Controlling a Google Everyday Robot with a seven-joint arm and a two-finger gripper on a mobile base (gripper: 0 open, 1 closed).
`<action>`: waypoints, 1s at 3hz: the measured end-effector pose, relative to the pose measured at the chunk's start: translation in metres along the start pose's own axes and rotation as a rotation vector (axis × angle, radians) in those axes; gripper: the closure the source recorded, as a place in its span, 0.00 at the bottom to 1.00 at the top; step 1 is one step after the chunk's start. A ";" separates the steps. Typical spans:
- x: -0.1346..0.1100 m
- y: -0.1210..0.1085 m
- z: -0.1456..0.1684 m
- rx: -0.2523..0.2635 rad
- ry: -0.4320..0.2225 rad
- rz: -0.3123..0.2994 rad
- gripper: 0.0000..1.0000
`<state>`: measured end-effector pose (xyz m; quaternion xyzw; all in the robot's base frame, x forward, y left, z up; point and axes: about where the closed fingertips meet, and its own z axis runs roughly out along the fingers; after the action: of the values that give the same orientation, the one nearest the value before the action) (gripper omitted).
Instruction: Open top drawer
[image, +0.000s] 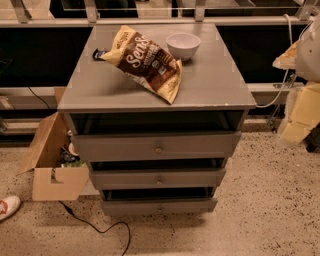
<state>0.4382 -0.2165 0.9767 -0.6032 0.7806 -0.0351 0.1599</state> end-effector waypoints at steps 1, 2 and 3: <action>0.000 0.000 0.000 0.000 0.000 0.000 0.00; 0.003 0.002 0.013 -0.006 0.000 -0.012 0.00; 0.011 0.014 0.055 -0.032 -0.029 -0.051 0.00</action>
Offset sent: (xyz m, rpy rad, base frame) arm 0.0026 -0.0041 -0.0423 -0.0064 0.0332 0.0356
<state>0.4389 -0.2155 0.9185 -0.6256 0.7632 -0.0182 0.1606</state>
